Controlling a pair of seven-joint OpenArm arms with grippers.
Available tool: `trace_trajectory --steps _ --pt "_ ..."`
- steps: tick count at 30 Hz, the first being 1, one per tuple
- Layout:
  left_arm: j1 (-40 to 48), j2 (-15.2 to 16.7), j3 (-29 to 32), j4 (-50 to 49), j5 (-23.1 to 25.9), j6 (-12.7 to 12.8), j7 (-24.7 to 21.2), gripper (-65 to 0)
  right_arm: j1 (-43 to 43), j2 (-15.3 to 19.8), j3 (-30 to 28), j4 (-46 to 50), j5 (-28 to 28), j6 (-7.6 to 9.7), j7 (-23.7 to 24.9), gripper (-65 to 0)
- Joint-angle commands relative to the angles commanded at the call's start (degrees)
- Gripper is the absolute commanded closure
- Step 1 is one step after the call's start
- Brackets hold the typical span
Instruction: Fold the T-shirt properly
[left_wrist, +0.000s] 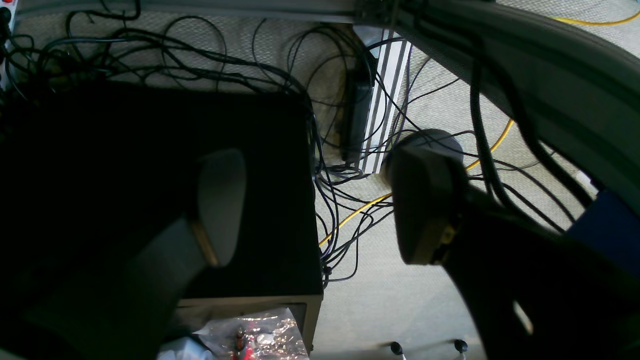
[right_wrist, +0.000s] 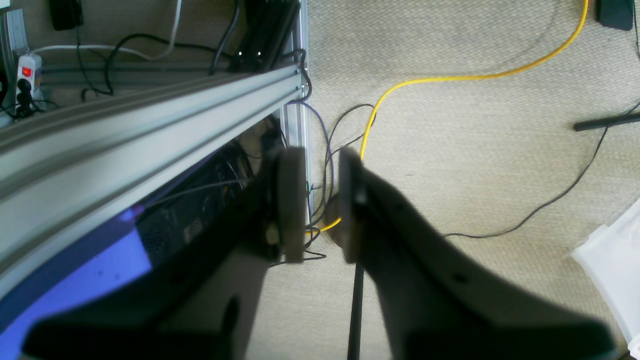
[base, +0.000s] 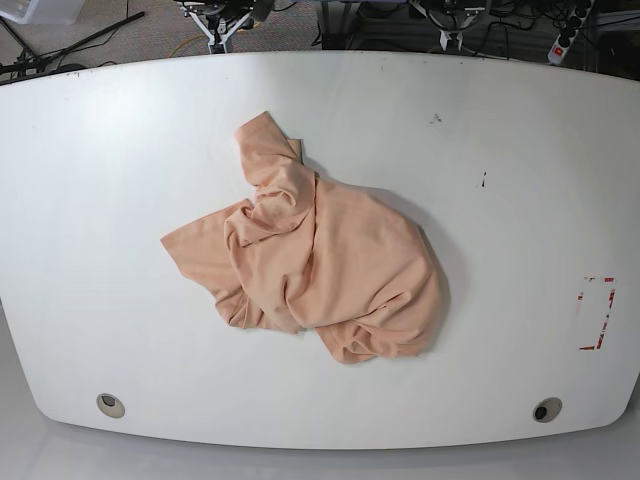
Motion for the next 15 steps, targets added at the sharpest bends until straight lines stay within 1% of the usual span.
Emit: trace_trajectory --steps 2,5,7,9,13,15 --pt "0.9 0.0 0.0 0.8 0.0 0.0 -2.5 -42.6 -0.1 0.0 0.0 0.1 0.0 0.0 0.3 -10.3" --pt "3.1 0.0 0.0 2.4 0.0 0.0 -4.7 -42.6 -1.2 0.0 0.0 0.1 0.0 -0.09 3.1 -10.3" --pt "4.6 0.1 -0.1 4.1 -0.2 0.0 -4.9 -42.5 -2.5 0.2 0.0 0.1 0.0 -0.26 6.1 -10.3" --pt "5.5 0.1 -0.1 5.6 -0.3 0.0 -4.9 -42.4 -3.2 0.2 0.0 0.1 0.0 -0.26 7.6 -10.3" --pt "8.6 0.1 -0.2 10.2 -0.3 0.0 -5.0 -42.2 -5.2 0.2 0.0 0.7 0.0 -0.26 8.0 -10.1" --pt "10.5 0.1 -0.2 13.4 -0.3 0.0 -5.0 -42.2 -6.9 0.0 0.1 3.5 0.0 -0.26 8.0 -10.1"
